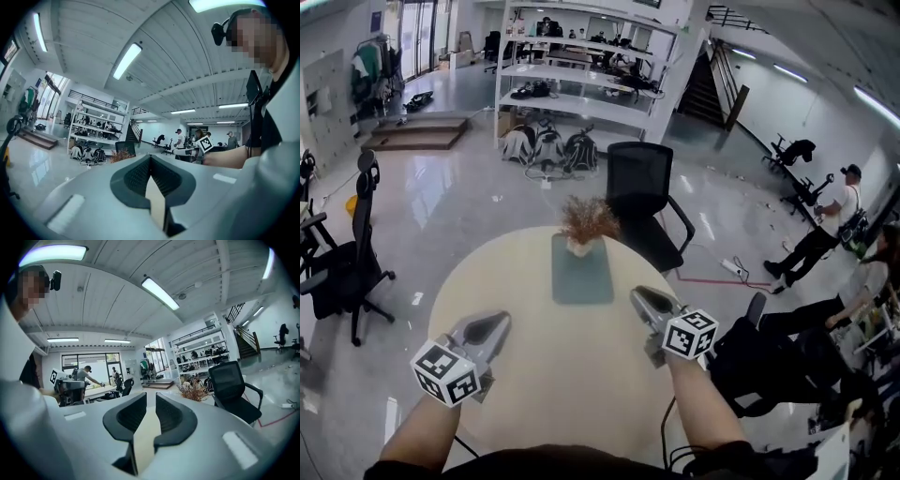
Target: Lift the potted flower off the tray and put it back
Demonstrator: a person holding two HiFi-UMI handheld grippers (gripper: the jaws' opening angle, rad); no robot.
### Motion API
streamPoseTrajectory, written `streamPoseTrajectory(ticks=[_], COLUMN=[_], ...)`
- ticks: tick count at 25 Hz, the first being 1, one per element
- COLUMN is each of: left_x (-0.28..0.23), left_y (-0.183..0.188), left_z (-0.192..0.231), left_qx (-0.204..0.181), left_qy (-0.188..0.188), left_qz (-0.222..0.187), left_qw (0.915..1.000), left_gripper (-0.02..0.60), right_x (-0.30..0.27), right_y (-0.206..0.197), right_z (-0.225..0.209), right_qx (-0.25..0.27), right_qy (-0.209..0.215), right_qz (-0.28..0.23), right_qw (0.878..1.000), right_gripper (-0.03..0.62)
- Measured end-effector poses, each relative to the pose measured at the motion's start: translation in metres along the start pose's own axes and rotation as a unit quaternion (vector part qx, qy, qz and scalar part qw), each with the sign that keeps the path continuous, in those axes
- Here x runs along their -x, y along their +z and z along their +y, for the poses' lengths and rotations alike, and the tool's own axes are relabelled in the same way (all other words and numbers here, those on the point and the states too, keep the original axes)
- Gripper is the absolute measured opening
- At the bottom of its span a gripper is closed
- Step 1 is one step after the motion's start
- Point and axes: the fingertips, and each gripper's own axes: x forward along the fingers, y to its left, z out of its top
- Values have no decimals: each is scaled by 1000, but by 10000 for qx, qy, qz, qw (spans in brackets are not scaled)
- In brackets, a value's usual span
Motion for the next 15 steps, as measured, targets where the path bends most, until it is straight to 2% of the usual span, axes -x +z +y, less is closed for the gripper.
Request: streamPoseTrajectory(ticks=[6,10,15], left_x=[23,37,52], left_y=[0,-5,-13], left_z=[-84,-143,-207], left_qx=[-189,-44,-8], left_qy=[-18,79,155], left_qz=[-109,-216,-229], left_qw=[9998,9997,9996], left_gripper=[-2,-2,-2], right_x=[92,152,221], right_y=[-6,-8,-9], right_z=[40,62,102], right_qx=[-73,-40,-45], right_qy=[154,280,791], right_qz=[-191,-148,-74], right_qw=[9997,9995,9968], right_gripper=[37,14,14])
